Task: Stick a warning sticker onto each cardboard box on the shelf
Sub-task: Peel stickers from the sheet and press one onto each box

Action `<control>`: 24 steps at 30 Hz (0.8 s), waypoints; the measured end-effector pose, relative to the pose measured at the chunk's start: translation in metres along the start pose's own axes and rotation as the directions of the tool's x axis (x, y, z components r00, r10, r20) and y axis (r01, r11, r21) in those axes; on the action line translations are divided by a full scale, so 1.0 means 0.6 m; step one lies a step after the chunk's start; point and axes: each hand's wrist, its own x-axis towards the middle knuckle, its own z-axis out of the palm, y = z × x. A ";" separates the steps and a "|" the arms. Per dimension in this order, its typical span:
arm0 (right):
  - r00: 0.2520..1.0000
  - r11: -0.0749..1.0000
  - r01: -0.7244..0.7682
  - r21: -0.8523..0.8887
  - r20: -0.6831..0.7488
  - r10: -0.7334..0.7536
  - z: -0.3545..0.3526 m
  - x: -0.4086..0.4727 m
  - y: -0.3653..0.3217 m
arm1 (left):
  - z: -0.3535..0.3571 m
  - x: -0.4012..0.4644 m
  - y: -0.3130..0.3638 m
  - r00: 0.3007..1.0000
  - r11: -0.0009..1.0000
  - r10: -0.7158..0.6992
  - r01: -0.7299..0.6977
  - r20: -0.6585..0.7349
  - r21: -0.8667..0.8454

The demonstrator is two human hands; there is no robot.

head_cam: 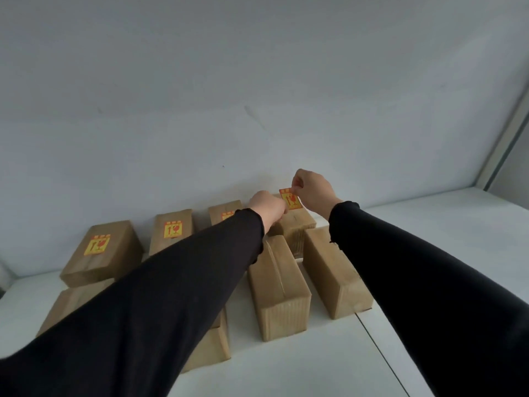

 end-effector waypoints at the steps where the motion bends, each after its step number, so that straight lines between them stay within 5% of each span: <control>1: 1.000 1.000 0.005 -0.003 0.004 -0.005 0.008 0.002 0.007 | 0.006 0.007 -0.003 1.000 1.000 -0.004 0.004 -0.002 0.019; 24: 1.000 1.000 -0.024 0.012 -0.010 0.024 0.061 0.017 0.044 | 0.034 0.053 -0.020 0.999 0.975 0.043 -0.038 -0.018 0.220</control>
